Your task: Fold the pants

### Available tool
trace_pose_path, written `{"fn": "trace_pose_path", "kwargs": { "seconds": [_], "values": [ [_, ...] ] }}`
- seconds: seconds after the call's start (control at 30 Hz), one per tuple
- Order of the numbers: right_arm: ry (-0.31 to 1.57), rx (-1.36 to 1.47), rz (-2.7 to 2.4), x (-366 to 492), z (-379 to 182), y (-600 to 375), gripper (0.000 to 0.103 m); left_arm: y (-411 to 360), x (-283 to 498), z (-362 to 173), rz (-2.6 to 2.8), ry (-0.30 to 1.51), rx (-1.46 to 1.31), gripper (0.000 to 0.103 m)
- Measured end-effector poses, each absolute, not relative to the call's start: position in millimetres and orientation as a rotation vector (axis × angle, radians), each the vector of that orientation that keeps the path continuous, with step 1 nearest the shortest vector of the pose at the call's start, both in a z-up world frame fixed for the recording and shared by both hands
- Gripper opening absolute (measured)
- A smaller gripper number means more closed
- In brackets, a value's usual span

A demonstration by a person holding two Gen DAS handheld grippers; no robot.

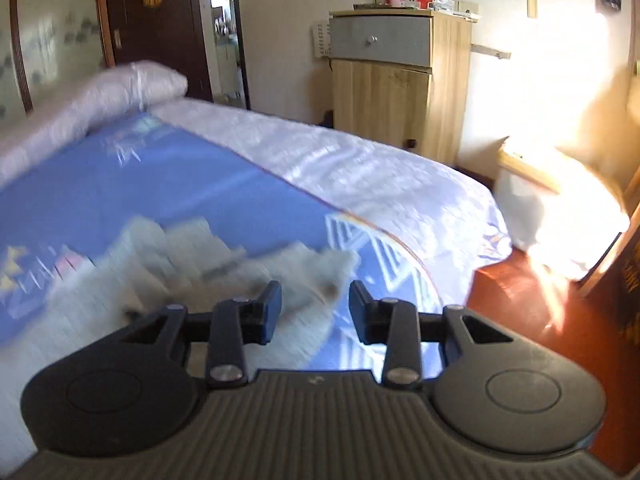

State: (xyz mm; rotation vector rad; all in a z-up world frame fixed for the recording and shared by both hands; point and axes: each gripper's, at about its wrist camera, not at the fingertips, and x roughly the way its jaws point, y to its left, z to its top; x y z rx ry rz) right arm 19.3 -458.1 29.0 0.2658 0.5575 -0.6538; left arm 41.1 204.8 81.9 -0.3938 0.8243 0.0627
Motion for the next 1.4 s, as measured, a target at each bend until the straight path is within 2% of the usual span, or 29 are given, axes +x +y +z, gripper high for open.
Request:
{"fn": "trace_pose_path", "kwargs": {
  "seconds": [0.1, 0.17, 0.27, 0.3, 0.43, 0.47, 0.57, 0.6, 0.63, 0.67, 0.7, 0.83, 0.97, 1.1, 1.13, 1.2, 1.23, 1.27, 1.33, 1.4],
  "values": [
    [0.512, 0.314, -0.569, 34.4, 44.4, -446.1, 0.04, 193.6, 61.7, 86.5, 0.031, 0.797, -0.374, 0.065],
    [0.498, 0.313, -0.504, 52.4, 55.6, -430.7, 0.04, 180.9, 76.6, 81.1, 0.008, 0.806, -0.335, 0.081],
    [0.515, 0.303, -0.417, 78.3, 60.3, -411.5, 0.047, 162.1, 101.3, 59.4, -0.004, 0.877, -0.264, 0.082],
    [0.528, 0.306, -0.388, 92.4, 60.7, -407.6, 0.048, 155.8, 106.9, 49.9, 0.003, 0.908, -0.243, 0.079],
    [0.599, 0.315, -0.4, 134.6, 39.5, -403.1, 0.051, 139.0, 119.9, 19.7, -0.014, 1.011, -0.191, 0.04],
    [0.633, 0.325, -0.409, 149.0, 31.0, -406.6, 0.054, 138.0, 119.8, 17.5, -0.021, 1.016, -0.19, 0.034],
    [0.749, 0.233, -0.458, 180.7, -6.5, -410.4, 0.055, 141.0, 116.6, 22.5, -0.028, 0.998, -0.206, 0.019],
    [0.82, 0.161, -0.475, 192.5, -22.4, -411.3, 0.053, 143.1, 115.7, 25.4, -0.021, 0.991, -0.211, 0.017],
    [0.835, 0.119, -0.465, 192.9, -33.1, -410.0, 0.045, 144.6, 114.5, 28.2, -0.013, 0.983, -0.214, 0.016],
    [0.799, 0.087, -0.449, 189.1, -33.1, -406.9, 0.022, 146.6, 113.5, 32.0, -0.006, 0.975, -0.219, 0.015],
    [0.795, 0.086, -0.445, 187.7, -28.9, -405.9, 0.016, 148.6, 112.3, 37.1, -0.002, 0.967, -0.229, 0.014],
    [0.594, 0.2, -0.413, 175.7, 20.8, -415.5, 0.015, 161.9, 118.0, 70.0, -0.019, 0.871, -0.319, 0.014],
    [0.448, 0.205, -0.409, 200.0, 64.7, -421.2, 0.015, 182.5, 142.6, 91.7, 0.005, 0.75, -0.454, 0.014],
    [0.403, 0.212, -0.399, 255.7, 79.9, -414.9, 0.016, 186.7, 194.7, 91.8, 0.083, 0.682, -0.481, 0.015],
    [0.416, 0.225, -0.402, 271.0, 76.3, -409.3, 0.017, 182.7, 213.8, 86.5, 0.12, 0.679, -0.457, 0.019],
    [0.48, 0.249, -0.385, 303.2, 56.9, -403.0, 0.031, 169.3, 248.6, 69.2, 0.209, 0.683, -0.371, 0.038],
    [0.537, 0.246, -0.384, 318.4, 41.5, -399.2, 0.052, 164.6, 263.7, 58.6, 0.245, 0.708, -0.319, 0.052],
    [0.591, 0.236, -0.416, 328.9, 26.4, -395.3, 0.056, 159.9, 278.8, 46.0, 0.285, 0.757, -0.268, 0.046],
    [0.636, 0.281, -0.462, 329.9, 4.3, -393.0, 0.056, 164.5, 293.6, 31.0, 0.297, 0.858, -0.272, 0.041],
    [0.628, 0.409, -0.391, 312.9, -6.1, -399.4, 0.055, 182.2, 279.7, 37.3, 0.256, 0.822, -0.368, 0.044]
  ]
}}
